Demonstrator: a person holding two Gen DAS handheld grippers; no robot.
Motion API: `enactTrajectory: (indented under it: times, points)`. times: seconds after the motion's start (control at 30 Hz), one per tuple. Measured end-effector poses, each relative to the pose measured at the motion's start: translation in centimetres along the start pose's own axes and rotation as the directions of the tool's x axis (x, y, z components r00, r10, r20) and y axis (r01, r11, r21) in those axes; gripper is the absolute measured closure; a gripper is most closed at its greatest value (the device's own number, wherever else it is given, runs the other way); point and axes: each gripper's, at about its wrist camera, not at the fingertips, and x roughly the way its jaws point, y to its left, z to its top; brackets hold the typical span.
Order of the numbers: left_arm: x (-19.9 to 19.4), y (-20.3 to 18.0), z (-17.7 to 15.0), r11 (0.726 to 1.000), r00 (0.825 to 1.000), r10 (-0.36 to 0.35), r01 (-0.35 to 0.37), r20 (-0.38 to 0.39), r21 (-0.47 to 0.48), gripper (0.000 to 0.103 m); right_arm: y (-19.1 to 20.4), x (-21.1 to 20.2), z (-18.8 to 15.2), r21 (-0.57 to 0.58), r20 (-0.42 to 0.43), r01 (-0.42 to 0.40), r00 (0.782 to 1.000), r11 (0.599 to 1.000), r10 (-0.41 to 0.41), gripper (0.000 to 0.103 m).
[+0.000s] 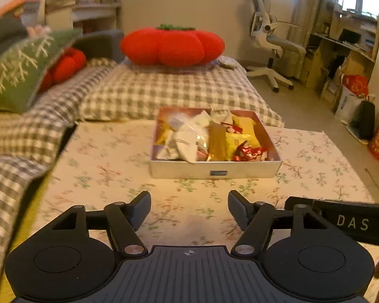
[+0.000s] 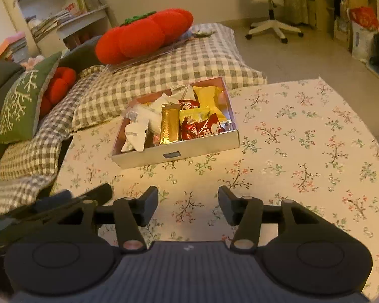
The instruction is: Organize snacks
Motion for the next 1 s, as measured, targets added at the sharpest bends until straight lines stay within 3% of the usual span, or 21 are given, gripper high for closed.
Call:
enactTrajectory:
  times: [0.17,0.33,0.57,0.87,1.0]
  points:
    - [-1.6,1.6,-1.4,0.999,1.000,0.020,-0.020,0.007,-0.030,0.032,0.8,-0.8,-0.8,-0.050,0.035,0.031,0.999,0.998,-0.030,0.044]
    - [-1.6,2.5,-2.1,0.998,0.998,0.065,-0.065,0.013,0.002,0.027,1.3,-1.0,-1.5,-0.106,0.033,0.045,0.999,0.993,-0.041,0.038]
    - [-1.0,3.5,-2.0,0.998,0.998,0.055,-0.055,0.009,-0.022,0.020,1.5,-0.5,-1.7,-0.129,0.028,0.052,0.998,0.990,-0.049,0.030]
    - [0.4,2.6,-1.9,0.999,0.999,0.046,-0.046,-0.010,0.016,0.008,1.2,0.3,-1.6,-0.145,0.010,0.071,0.997,0.987,-0.070,0.022]
    - [0.8,2.8,-1.9,0.998,0.998,0.062,-0.061,-0.020,0.019,0.004,1.2,0.7,-1.6,-0.152,0.004,0.081,0.997,0.985,-0.082,0.008]
